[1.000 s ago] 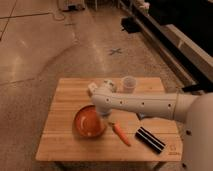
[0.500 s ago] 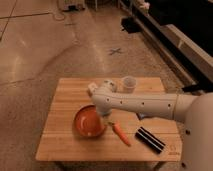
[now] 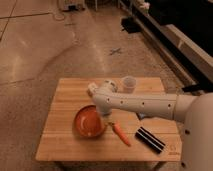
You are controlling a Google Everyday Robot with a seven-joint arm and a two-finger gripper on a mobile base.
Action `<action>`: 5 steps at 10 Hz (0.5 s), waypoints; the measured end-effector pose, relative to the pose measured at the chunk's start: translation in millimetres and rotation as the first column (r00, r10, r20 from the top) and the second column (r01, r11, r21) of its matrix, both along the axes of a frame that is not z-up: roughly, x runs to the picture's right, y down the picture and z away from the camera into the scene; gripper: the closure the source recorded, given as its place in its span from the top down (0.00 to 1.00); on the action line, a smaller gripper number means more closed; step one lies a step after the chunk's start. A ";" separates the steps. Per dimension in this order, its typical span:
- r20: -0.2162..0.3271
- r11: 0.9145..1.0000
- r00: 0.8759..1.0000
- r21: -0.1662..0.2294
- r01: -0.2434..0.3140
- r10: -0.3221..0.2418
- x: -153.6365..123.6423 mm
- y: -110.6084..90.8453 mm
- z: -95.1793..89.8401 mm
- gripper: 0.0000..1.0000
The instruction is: Push the ceramic bowl across the table
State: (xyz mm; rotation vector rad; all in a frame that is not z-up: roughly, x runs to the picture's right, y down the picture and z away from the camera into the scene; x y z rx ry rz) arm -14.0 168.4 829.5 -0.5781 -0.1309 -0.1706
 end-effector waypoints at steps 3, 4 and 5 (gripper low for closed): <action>0.001 1.000 1.000 0.002 -0.005 0.005 1.8 -0.6 3.1 0.65; 0.001 1.000 1.000 0.002 -0.006 0.006 2.0 -0.4 3.5 0.65; 0.001 1.000 1.000 0.002 -0.007 0.007 2.4 -0.5 4.6 0.65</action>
